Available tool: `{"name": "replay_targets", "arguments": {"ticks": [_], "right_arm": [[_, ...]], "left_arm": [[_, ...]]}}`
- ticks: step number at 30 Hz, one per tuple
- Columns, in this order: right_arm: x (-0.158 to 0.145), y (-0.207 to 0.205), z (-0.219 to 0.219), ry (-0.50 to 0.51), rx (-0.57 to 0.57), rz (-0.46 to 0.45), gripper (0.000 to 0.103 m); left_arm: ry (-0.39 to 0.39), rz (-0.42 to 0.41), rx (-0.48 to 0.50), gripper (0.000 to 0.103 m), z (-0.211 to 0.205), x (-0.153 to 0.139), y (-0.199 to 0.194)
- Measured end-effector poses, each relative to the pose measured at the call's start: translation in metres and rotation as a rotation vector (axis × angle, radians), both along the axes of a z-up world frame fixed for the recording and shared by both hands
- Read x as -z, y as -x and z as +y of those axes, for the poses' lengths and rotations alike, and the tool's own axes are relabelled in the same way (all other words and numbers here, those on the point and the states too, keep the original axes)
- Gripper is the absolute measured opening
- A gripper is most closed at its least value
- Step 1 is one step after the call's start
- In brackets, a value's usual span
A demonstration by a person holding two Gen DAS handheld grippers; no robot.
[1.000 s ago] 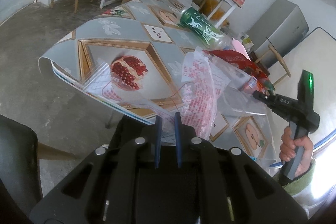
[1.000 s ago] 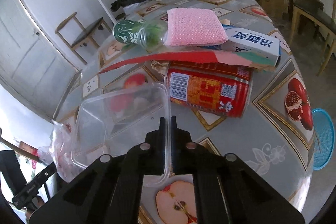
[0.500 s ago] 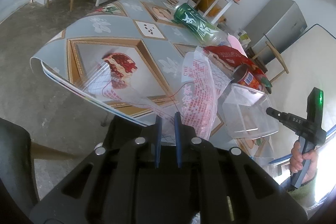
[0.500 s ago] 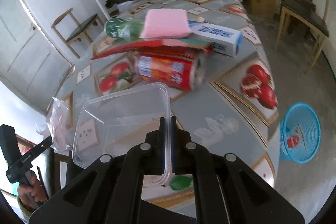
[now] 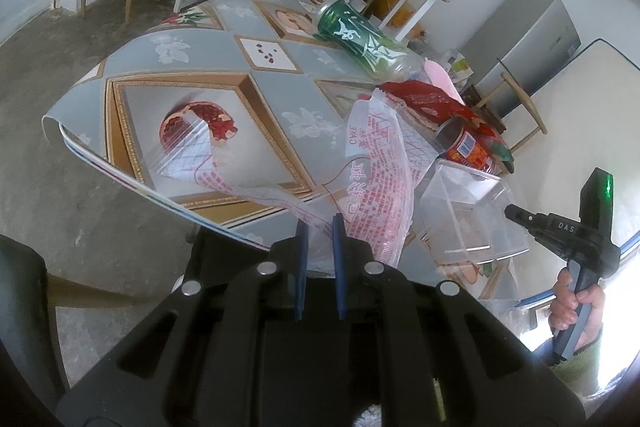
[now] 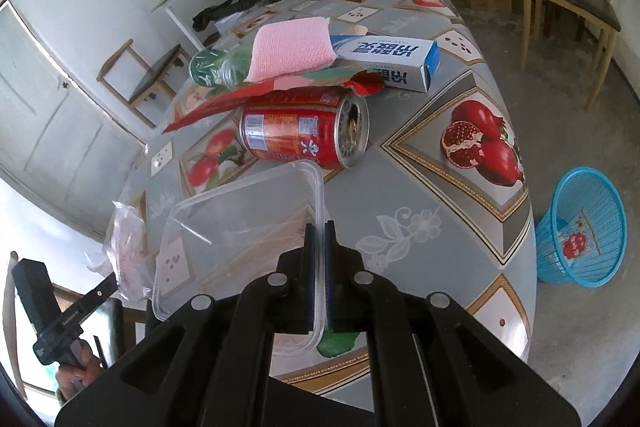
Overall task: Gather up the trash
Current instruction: 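Raise the plastic bag and clear container off the table with both grippers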
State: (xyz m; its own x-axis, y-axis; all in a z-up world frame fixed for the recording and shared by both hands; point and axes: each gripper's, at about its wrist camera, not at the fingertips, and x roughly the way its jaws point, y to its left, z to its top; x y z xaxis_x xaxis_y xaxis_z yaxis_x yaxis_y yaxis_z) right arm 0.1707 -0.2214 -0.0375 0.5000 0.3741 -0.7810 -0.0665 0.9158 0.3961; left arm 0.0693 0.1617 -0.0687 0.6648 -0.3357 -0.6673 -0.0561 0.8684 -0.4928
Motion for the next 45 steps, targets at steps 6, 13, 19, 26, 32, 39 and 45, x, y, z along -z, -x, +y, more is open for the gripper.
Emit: {"name": "replay_targets", "arguments": {"ticks": [6,13,19,26,32,39,45], "right_arm": [[-0.006,0.0,-0.001,-0.035,0.004,-0.002,0.004],[-0.014,0.004,0.0,-0.053,0.003,-0.015,0.004],[-0.018,0.004,0.003,-0.062,-0.002,-0.019,0.004],[-0.019,0.003,0.007,-0.062,-0.007,-0.018,0.004],[-0.02,0.001,0.011,-0.063,-0.01,-0.018,0.004],[-0.02,0.001,0.013,-0.068,-0.014,-0.017,0.004],[-0.022,0.003,0.013,-0.075,-0.022,-0.025,0.004]], "left_arm": [[0.01,-0.031,0.0,0.01,0.0,-0.007,0.0],[0.023,-0.061,-0.001,0.01,0.003,-0.014,0.002],[0.034,-0.073,-0.009,0.01,0.007,-0.016,0.005],[0.044,-0.077,-0.02,0.01,0.011,-0.015,0.008],[0.045,-0.078,-0.02,0.01,0.013,-0.015,0.008],[0.048,-0.083,-0.026,0.01,0.015,-0.016,0.01],[0.051,-0.101,-0.037,0.01,0.019,-0.022,0.015]]}}
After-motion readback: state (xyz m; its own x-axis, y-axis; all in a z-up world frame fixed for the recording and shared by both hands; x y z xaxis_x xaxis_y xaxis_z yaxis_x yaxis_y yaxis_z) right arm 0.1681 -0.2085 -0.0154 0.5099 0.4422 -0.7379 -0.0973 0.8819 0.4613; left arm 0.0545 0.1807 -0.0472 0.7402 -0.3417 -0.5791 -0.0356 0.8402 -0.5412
